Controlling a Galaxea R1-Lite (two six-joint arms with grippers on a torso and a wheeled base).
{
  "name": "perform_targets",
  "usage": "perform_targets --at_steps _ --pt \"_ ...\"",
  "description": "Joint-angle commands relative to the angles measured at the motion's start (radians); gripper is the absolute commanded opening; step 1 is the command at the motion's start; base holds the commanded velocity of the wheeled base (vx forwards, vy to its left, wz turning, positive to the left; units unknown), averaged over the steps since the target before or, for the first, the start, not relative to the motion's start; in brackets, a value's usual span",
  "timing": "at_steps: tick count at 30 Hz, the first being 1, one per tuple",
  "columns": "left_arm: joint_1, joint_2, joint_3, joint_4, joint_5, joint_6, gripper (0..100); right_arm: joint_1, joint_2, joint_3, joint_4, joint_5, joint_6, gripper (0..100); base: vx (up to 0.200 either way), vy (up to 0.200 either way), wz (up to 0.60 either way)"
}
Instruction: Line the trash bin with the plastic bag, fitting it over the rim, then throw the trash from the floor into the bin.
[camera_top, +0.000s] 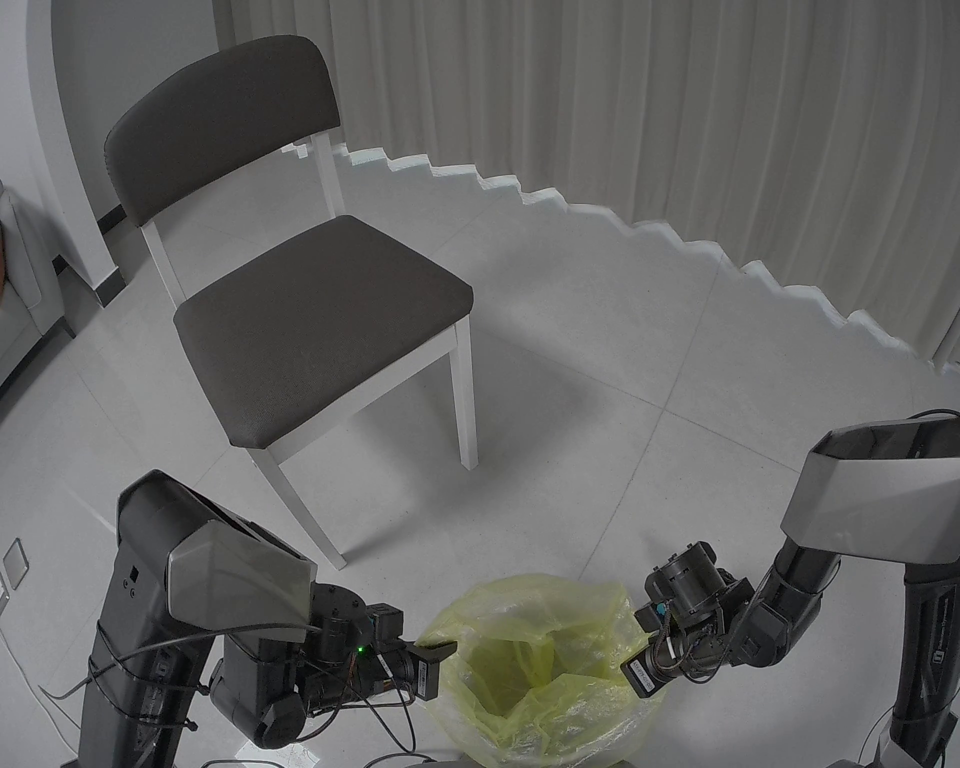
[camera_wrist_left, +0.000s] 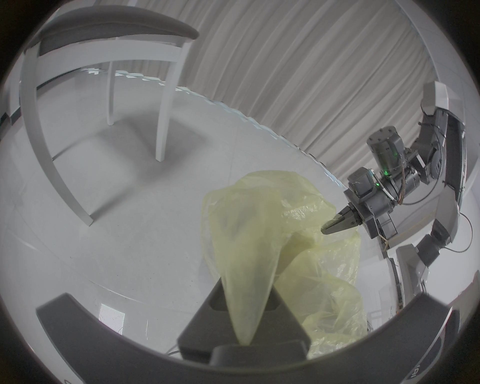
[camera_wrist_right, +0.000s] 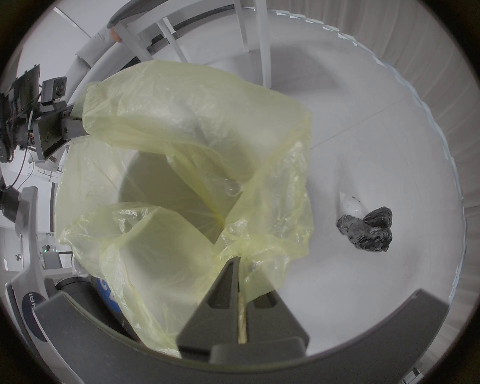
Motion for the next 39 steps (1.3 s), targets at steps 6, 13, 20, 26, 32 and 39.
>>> perform_targets --at_steps 6,13,20,26,32,39 --pt "0.023 0.028 -0.051 -0.018 0.005 -0.038 0 -0.042 0.020 -0.061 0.002 -0.001 -0.001 0 0.000 0.000 0.00" --pt "0.017 0.025 -0.074 -0.018 0.009 -0.042 0 -0.083 -0.060 -0.026 0.000 0.001 -0.007 0 0.000 0.000 0.00" --pt "0.015 -0.008 -0.087 -0.018 0.015 -0.072 0 -0.092 -0.175 0.022 0.000 0.001 -0.010 0 0.000 0.000 0.00" --pt "0.015 -0.014 -0.103 -0.018 0.015 -0.092 0 -0.097 -0.218 0.057 0.006 0.007 -0.033 0 0.000 0.000 0.00" --pt "0.015 0.049 -0.110 -0.018 0.015 -0.088 0 -0.094 -0.103 0.028 -0.001 0.008 -0.046 0 0.000 0.000 0.00" --pt "0.017 0.072 -0.087 -0.018 0.015 -0.084 0 -0.060 -0.006 -0.001 -0.001 0.004 -0.046 0 0.000 0.000 0.00"
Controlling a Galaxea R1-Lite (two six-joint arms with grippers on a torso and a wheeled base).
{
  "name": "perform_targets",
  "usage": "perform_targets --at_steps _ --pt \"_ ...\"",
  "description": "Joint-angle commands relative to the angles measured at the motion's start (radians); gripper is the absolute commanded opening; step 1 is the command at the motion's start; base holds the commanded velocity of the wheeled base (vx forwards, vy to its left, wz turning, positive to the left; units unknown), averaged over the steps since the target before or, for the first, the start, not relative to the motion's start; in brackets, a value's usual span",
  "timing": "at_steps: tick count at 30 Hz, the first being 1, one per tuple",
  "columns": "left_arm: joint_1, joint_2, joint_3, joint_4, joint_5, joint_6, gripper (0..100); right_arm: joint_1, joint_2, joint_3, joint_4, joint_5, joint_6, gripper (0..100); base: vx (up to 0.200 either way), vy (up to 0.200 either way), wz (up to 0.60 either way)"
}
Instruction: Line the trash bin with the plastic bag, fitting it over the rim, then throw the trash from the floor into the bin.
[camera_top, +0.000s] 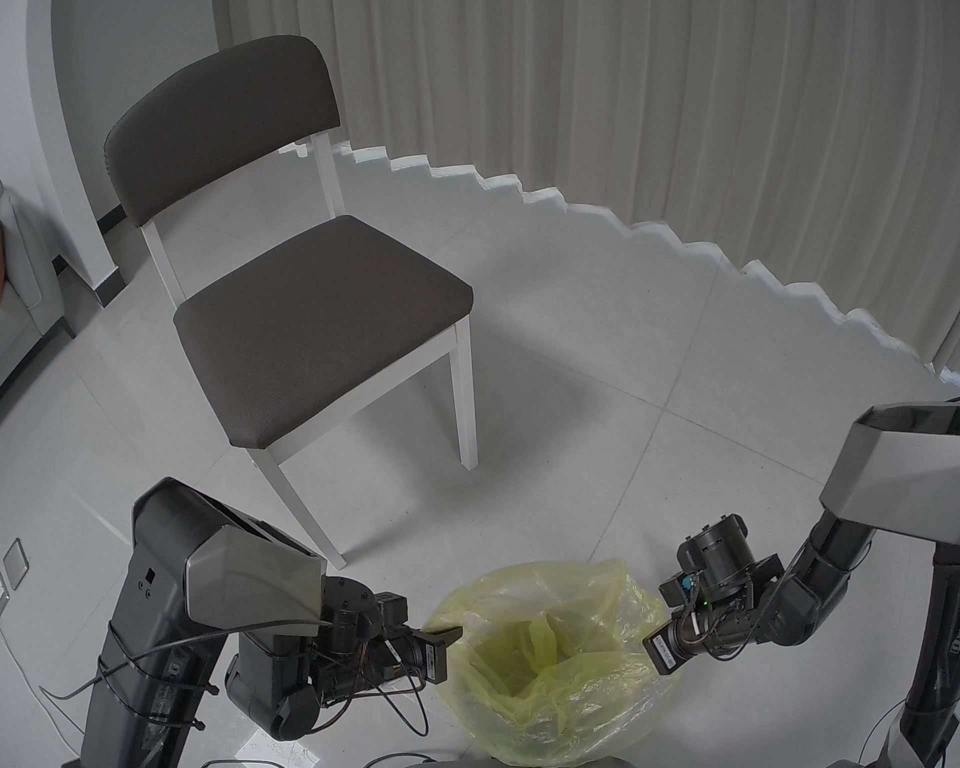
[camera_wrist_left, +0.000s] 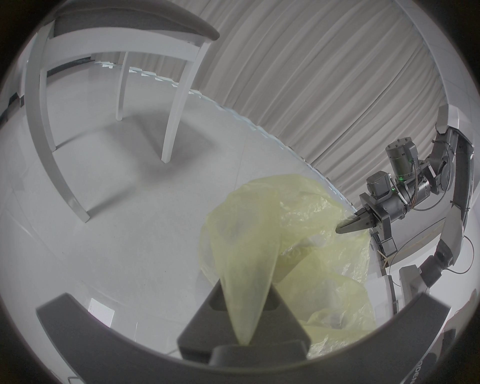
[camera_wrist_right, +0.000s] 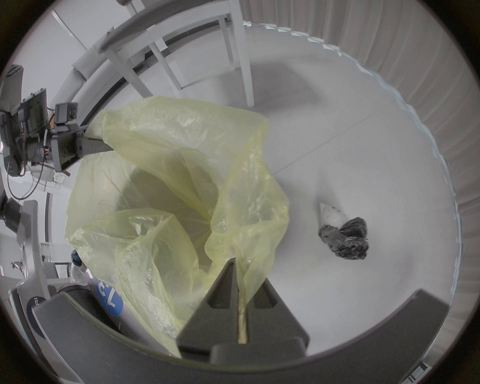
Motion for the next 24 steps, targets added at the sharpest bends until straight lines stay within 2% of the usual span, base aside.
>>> perform_targets --at_steps 1,4,11,15,19,24 --pt "0.002 0.023 0.014 -0.018 0.000 0.001 0 0.021 0.076 -0.018 0.000 -0.002 0.000 0 0.000 0.000 0.00" --pt "-0.004 0.004 0.096 -0.018 -0.004 0.016 0 0.074 0.076 0.004 0.001 -0.005 0.003 0 0.000 0.000 0.00" --pt "0.008 -0.008 0.118 -0.018 -0.006 0.016 0 0.097 0.080 0.021 0.001 -0.006 0.009 0 0.000 0.000 0.00" --pt "0.013 0.007 0.031 -0.018 0.006 0.013 0 0.093 0.083 0.002 -0.002 -0.012 0.011 0 0.000 0.000 0.00" --pt "0.007 0.032 -0.057 -0.018 0.058 0.010 0 0.048 0.083 -0.025 0.000 -0.012 0.004 0 0.000 0.000 0.00" --pt "0.010 0.043 -0.068 -0.018 0.065 0.001 0 0.030 0.080 -0.013 0.001 -0.012 -0.003 0 0.000 0.000 0.00"
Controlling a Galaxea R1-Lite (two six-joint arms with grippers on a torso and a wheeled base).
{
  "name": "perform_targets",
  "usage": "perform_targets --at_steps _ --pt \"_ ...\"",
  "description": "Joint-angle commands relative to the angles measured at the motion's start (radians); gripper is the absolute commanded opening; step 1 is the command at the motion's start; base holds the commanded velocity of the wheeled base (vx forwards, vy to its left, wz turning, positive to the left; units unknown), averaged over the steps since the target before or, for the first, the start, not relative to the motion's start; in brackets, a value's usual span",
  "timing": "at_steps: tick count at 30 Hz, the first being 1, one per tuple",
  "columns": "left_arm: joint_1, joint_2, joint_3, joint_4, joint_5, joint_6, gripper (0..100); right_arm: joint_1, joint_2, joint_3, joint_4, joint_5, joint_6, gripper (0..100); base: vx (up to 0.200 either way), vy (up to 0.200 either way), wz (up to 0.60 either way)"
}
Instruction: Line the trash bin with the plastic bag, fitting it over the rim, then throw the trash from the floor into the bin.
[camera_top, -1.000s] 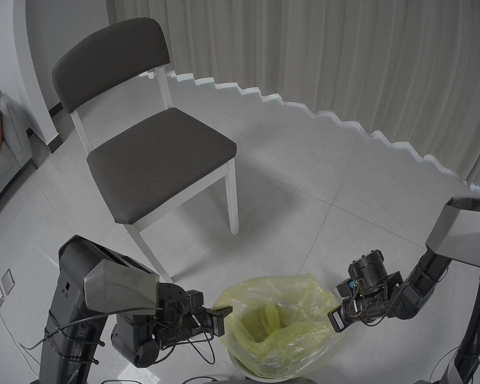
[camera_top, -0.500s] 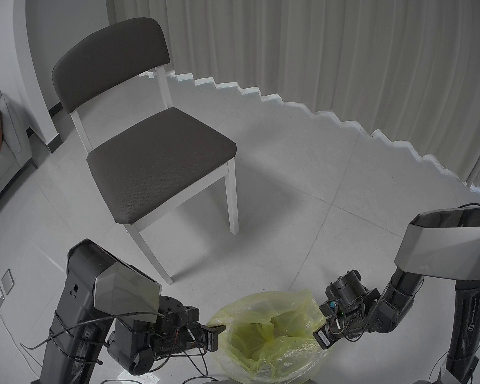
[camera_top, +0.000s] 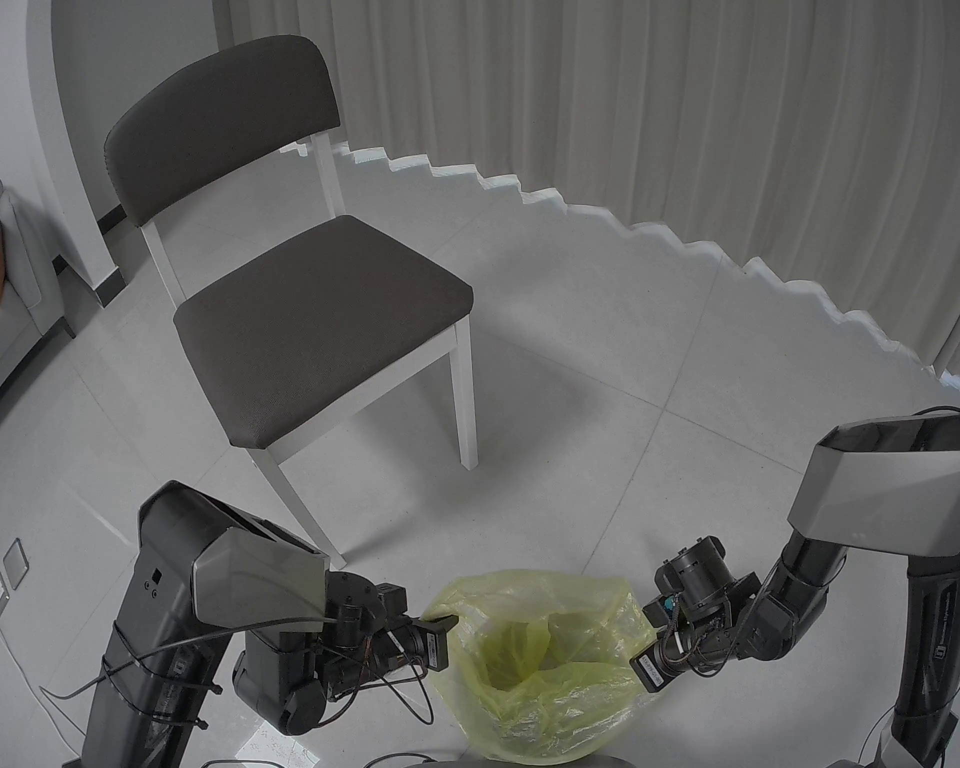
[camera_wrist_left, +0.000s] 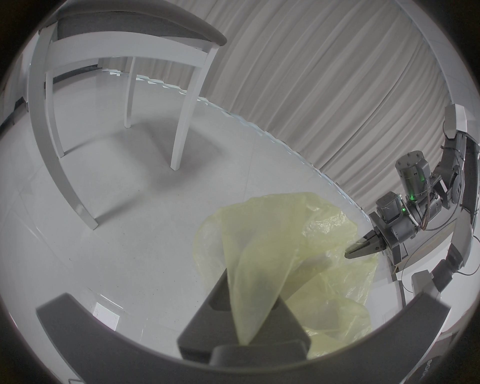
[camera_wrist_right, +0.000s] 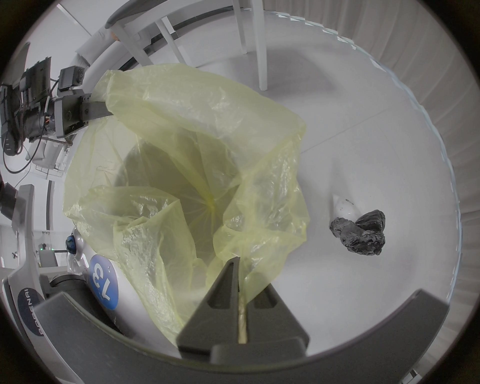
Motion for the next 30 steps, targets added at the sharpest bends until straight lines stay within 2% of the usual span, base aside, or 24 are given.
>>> perform_targets --at_steps 1,2,3,12,17,23,26,30 --pt "0.002 0.019 -0.020 -0.018 0.002 -0.007 0 -0.017 -0.001 0.006 0.001 0.000 -0.008 0 0.000 0.000 0.00" --pt "0.003 0.017 -0.016 -0.018 0.002 -0.008 0 -0.016 -0.002 0.015 0.001 0.000 -0.012 0 0.000 0.000 0.00" --pt "0.003 0.016 -0.008 -0.018 0.002 -0.011 0 -0.016 -0.006 0.024 0.000 0.000 -0.017 100 0.000 0.000 0.00" --pt "-0.002 0.030 0.004 -0.018 -0.001 -0.013 0 -0.025 -0.134 0.056 0.000 0.003 -0.038 100 0.000 0.000 0.00" --pt "-0.002 0.030 0.004 -0.018 -0.001 -0.013 0 -0.085 -0.185 -0.056 0.013 0.017 -0.051 100 0.000 0.000 0.00" --pt "0.000 0.030 0.010 -0.018 -0.003 -0.014 0 -0.079 -0.119 -0.180 0.098 0.019 -0.054 100 0.000 0.000 0.00" --pt "-0.002 0.030 0.015 -0.018 -0.003 -0.014 0 -0.065 -0.127 -0.163 0.141 0.029 -0.067 100 0.000 0.000 0.00" --pt "-0.002 0.028 0.015 -0.018 -0.003 -0.014 0 -0.051 -0.162 -0.042 0.155 0.031 -0.126 100 0.000 0.000 0.00"
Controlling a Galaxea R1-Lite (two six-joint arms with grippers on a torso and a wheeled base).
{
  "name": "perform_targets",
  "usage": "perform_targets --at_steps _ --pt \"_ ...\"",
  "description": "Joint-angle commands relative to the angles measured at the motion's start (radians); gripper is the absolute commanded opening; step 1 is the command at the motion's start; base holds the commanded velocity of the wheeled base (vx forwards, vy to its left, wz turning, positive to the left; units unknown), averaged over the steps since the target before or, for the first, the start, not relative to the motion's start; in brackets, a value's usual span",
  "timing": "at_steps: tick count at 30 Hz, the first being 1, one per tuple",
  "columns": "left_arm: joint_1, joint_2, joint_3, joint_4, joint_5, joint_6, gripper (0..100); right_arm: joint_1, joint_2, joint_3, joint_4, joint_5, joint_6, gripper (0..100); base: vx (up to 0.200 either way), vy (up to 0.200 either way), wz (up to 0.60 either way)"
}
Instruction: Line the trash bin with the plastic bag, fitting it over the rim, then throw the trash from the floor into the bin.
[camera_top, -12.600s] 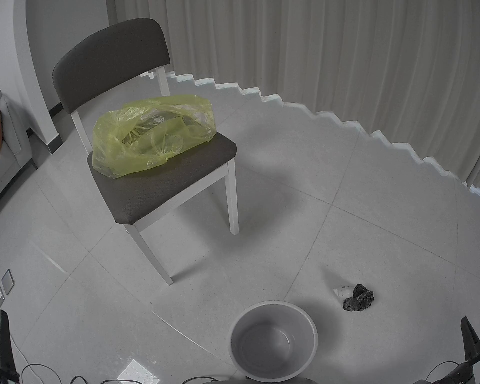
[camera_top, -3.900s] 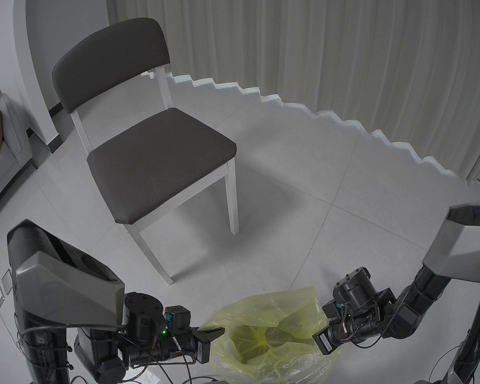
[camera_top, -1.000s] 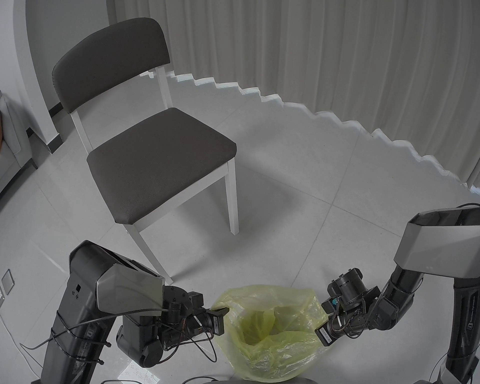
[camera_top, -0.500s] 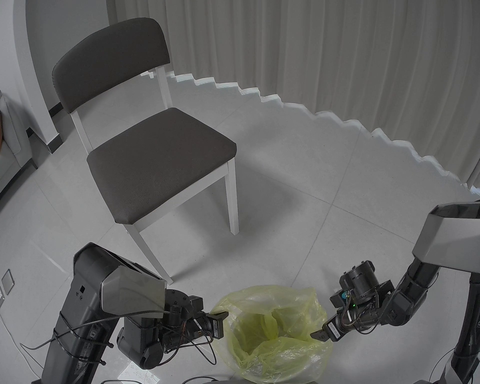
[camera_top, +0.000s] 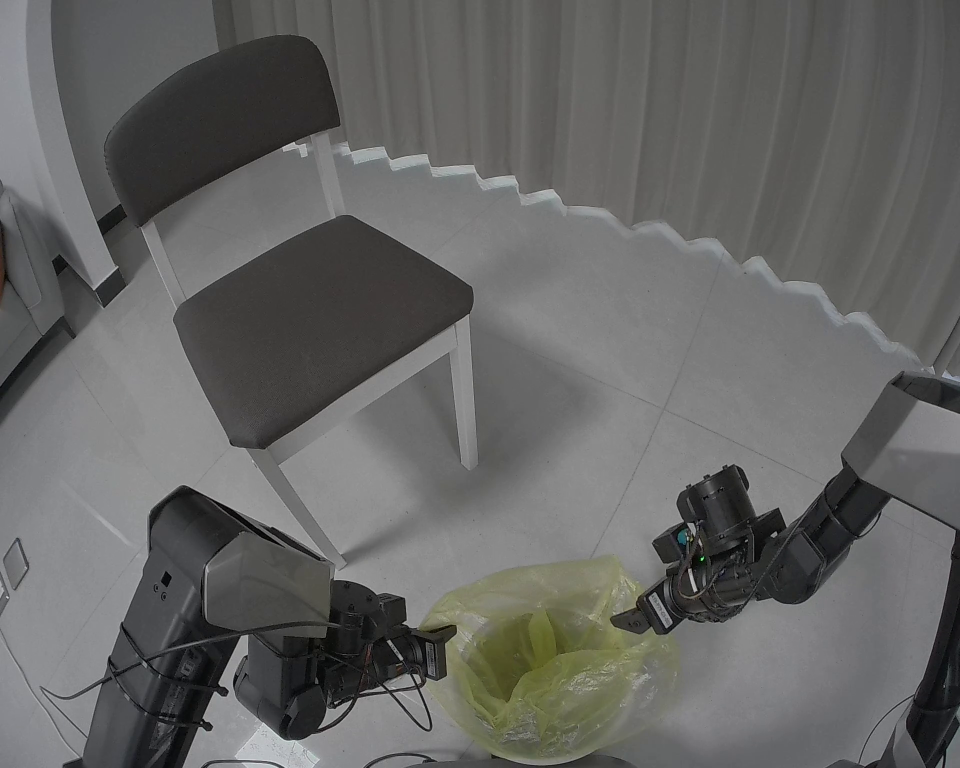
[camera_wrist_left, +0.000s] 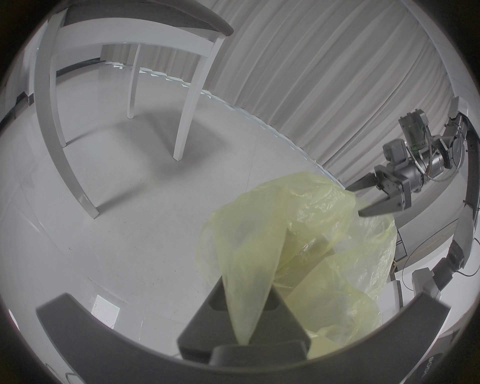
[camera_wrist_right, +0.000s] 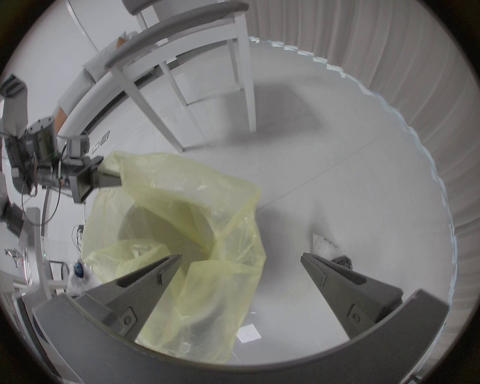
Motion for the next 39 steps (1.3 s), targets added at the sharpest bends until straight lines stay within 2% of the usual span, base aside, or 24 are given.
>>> perform_targets --at_steps 1,5,9,15,16,23,31,35,39 --pt "0.000 0.000 0.004 -0.018 -0.001 0.000 0 0.016 -0.024 0.107 0.018 0.004 -0.046 100 0.000 0.000 0.00" --pt "-0.002 0.000 0.015 -0.018 -0.001 0.000 0 0.012 -0.034 0.237 0.004 -0.007 -0.086 100 0.000 0.000 0.00" --pt "-0.005 -0.003 0.028 -0.018 0.001 0.004 0 -0.002 -0.069 0.240 -0.082 -0.003 -0.080 100 0.000 0.000 0.00" --pt "-0.015 -0.022 0.076 -0.018 -0.004 0.010 0 -0.028 -0.115 0.128 -0.045 0.001 -0.083 100 0.000 0.000 0.00" --pt "-0.015 -0.031 0.067 -0.018 -0.002 0.010 0 -0.042 -0.107 0.059 -0.002 0.001 -0.082 100 0.000 0.000 0.00" --pt "-0.011 -0.088 0.038 -0.018 -0.001 0.010 0 -0.030 0.071 -0.129 0.026 0.004 -0.074 100 0.000 0.000 0.00" --pt "-0.012 -0.088 0.031 -0.018 -0.001 0.010 0 -0.007 0.195 -0.214 0.024 0.013 -0.063 100 0.000 0.000 0.00" --pt "-0.009 -0.086 0.024 -0.018 -0.002 0.010 0 -0.004 0.206 -0.223 0.024 0.081 -0.056 100 0.000 0.000 0.00" --pt "-0.011 -0.085 0.016 -0.018 -0.002 0.010 0 -0.004 0.217 -0.232 0.023 0.090 -0.054 100 0.000 0.000 0.00"
